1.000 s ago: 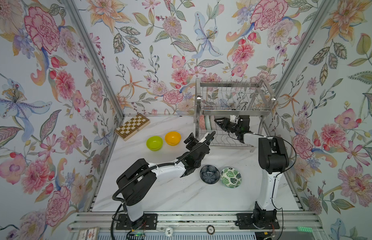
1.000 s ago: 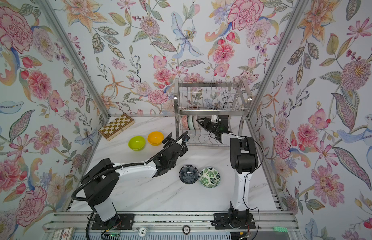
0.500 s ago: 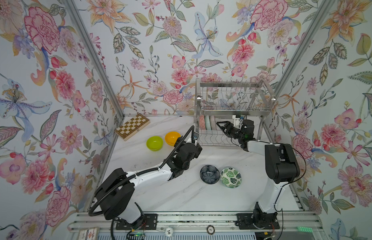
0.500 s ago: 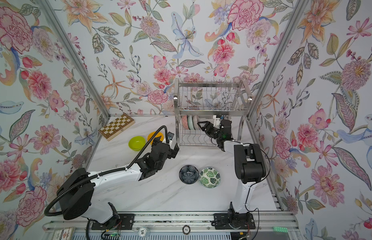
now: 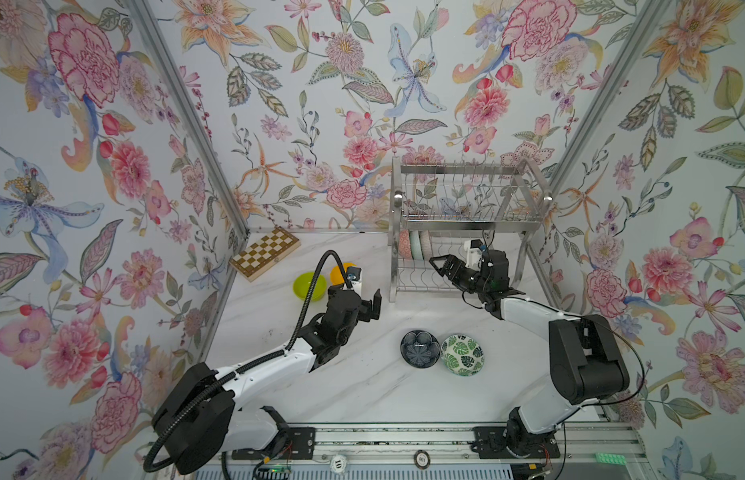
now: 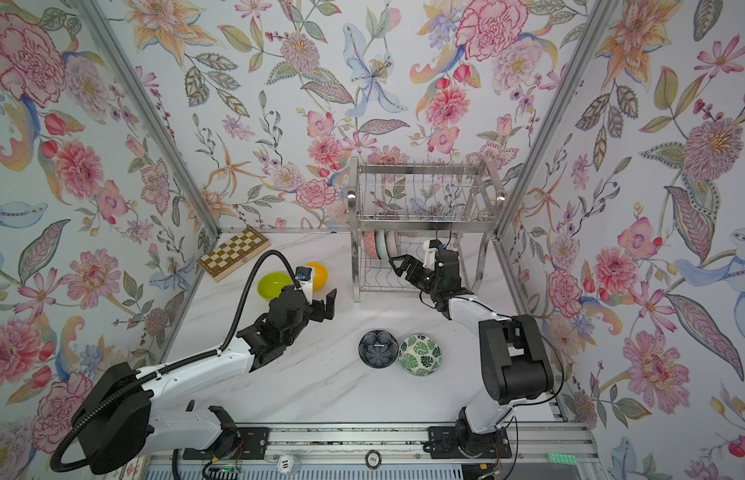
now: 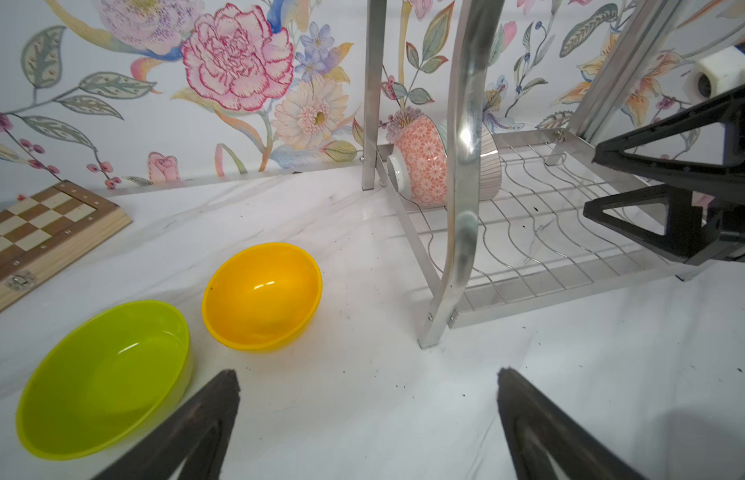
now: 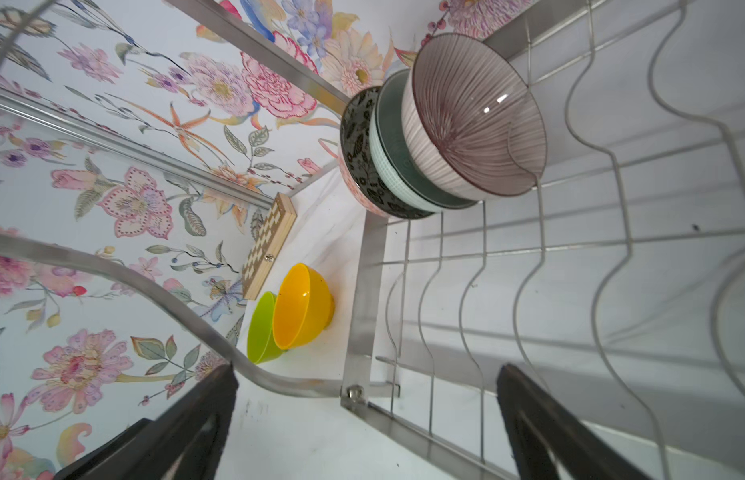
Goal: Load the bowls into the dish rack
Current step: 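Move right gripper down to the green-leaf bowl rim while left gripper retracts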
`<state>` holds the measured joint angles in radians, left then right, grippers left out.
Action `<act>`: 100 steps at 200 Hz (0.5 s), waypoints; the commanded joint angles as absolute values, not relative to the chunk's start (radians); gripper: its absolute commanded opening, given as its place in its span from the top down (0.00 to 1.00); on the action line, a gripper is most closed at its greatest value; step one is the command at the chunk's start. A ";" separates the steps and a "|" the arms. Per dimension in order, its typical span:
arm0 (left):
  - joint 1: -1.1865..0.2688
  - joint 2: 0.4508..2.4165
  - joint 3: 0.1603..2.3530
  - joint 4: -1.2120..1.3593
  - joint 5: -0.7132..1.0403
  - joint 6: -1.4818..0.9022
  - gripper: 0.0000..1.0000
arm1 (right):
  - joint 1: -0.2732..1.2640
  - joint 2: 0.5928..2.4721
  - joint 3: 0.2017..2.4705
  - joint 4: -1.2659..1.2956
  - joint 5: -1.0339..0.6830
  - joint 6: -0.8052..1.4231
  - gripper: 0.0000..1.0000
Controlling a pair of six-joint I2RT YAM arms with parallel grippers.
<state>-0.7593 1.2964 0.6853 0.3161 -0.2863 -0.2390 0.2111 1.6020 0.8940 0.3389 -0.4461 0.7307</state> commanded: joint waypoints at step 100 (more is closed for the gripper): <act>-0.802 1.454 0.710 0.530 0.018 -0.436 0.01 | 0.321 1.174 0.722 -0.465 0.148 0.637 0.01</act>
